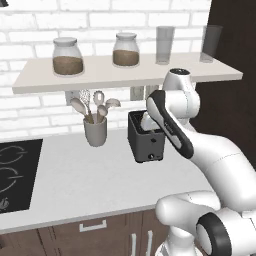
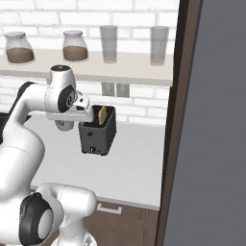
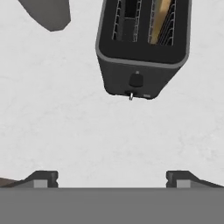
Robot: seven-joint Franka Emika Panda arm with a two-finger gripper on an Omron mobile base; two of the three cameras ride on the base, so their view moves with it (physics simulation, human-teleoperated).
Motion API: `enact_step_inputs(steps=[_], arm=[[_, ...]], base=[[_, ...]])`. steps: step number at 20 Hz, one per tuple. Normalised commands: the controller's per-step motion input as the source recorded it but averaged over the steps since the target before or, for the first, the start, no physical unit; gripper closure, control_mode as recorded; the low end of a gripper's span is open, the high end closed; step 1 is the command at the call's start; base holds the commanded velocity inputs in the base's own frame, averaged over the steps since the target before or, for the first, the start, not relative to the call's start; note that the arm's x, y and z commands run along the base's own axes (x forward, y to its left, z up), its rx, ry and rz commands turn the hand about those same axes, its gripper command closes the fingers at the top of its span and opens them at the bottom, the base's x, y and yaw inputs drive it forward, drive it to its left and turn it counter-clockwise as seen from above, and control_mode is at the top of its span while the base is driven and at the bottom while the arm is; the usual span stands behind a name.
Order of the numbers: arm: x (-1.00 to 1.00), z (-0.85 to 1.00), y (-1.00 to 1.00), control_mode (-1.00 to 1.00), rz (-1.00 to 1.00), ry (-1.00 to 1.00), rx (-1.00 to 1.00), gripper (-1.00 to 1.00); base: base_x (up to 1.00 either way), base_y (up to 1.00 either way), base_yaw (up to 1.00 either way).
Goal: Start the toaster. Once the lever pops up, take the bread to the plate on the dining counter.
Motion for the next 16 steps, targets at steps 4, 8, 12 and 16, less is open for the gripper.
enact_step_inputs(steps=[4,8,12,16], arm=[[0.04,-0.54,0.15,-1.00,0.00,-0.02,-0.04,-1.00],[0.21,-0.43,0.03,-1.00,0.00,-0.01,-0.05,-1.00],[0.42,-0.34,0.00,-1.00,0.00,0.00,-0.03,-1.00],[0.46,-0.28,0.02,-1.00,0.00,0.00,-0.01,-1.00]], base=[[0.00,0.00,0.00],[0.00,0.00,0.00],[0.00,0.00,0.00],[0.00,0.00,0.00]])
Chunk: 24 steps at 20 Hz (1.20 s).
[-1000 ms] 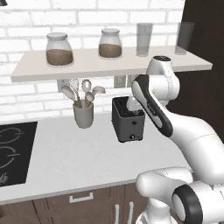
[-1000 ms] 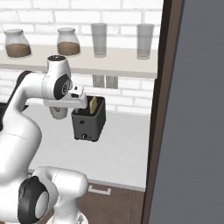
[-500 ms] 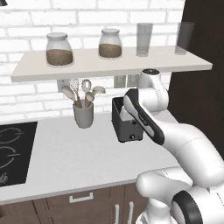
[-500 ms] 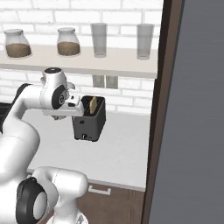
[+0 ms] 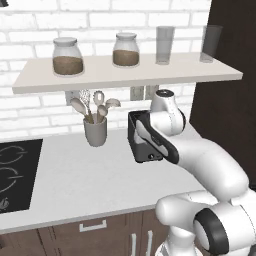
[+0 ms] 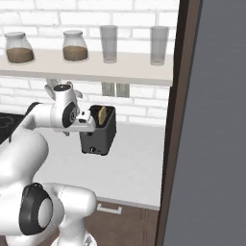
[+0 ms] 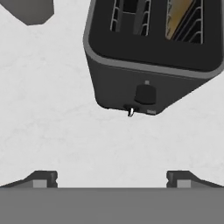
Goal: Start the toaster. Once the lever pops up, take the bread to the plate on the dining counter.
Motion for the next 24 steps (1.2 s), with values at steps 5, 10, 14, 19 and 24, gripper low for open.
enact_step_inputs(steps=[5,10,14,19,24], arm=[[0.50,-0.22,0.11,-1.00,0.00,0.00,0.00,-1.00],[0.54,-0.21,0.12,-1.00,0.00,0.00,0.00,-1.00],[0.46,-0.30,0.04,-1.00,0.00,0.00,0.00,-1.00],[0.38,-0.36,0.00,-1.00,0.00,0.00,0.00,-1.00],[0.20,-0.30,0.00,-1.00,0.00,-0.02,0.00,-1.00]], base=[[0.00,0.00,0.00],[0.00,0.00,0.00],[0.00,0.00,0.00],[0.00,0.00,0.00],[0.00,0.00,0.00]])
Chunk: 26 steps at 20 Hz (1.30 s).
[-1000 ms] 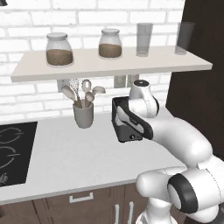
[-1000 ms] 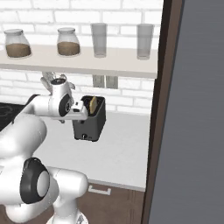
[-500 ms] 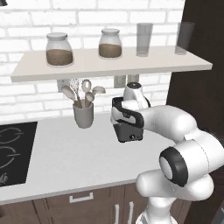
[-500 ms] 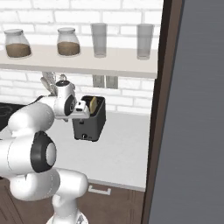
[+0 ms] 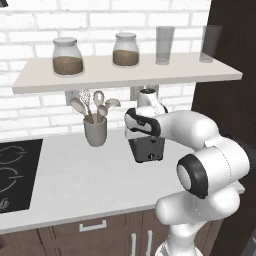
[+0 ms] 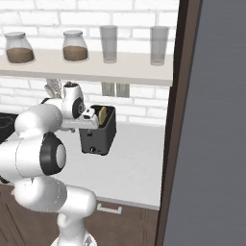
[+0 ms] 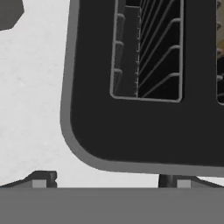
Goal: Start the toaster. Once the lever pops up, take the bread to the plate on the dining counter.
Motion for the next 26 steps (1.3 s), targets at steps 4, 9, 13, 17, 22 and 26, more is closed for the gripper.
enact_step_inputs(steps=[4,9,13,17,22,26], arm=[[-0.16,-0.40,0.00,-1.00,0.00,-0.16,-0.03,-1.00],[-0.35,-0.51,0.00,-1.00,0.00,-0.30,-0.03,-1.00],[-0.06,-0.49,0.00,-1.00,0.00,-0.25,0.00,-1.00],[0.17,-0.42,-0.02,-1.00,0.00,-0.12,0.00,-1.00],[0.20,-0.54,0.00,-1.00,0.00,-0.08,0.00,-1.00],[-0.20,-0.34,-0.01,-1.00,0.00,-0.16,0.00,-1.00]], base=[[0.00,0.00,0.00],[0.00,0.00,0.00],[0.00,0.00,0.00],[0.00,0.00,0.00],[0.00,0.00,0.00],[0.00,0.00,0.00]])
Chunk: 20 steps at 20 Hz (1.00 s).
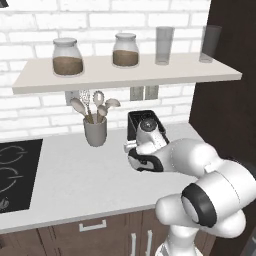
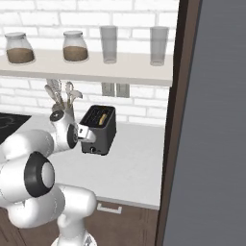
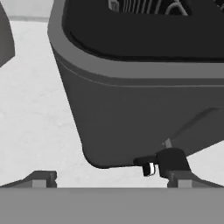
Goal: Start the toaster. Once the lever pops up, take the bread to the plate on the dining counter.
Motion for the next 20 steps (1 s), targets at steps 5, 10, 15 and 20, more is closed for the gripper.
enact_step_inputs(steps=[5,10,15,20], arm=[[-0.76,0.85,-0.27,-1.00,0.00,-0.20,0.09,-1.00],[-0.31,1.00,-0.37,-1.00,-0.02,-0.01,0.20,-1.00],[0.00,1.00,-0.35,-1.00,-0.07,0.09,0.14,-1.00],[0.00,1.00,-0.22,-1.00,-0.11,0.15,0.05,-1.00]], base=[[0.00,0.00,0.00],[0.00,0.00,0.00],[0.00,0.00,0.00],[0.00,0.00,0.00]])
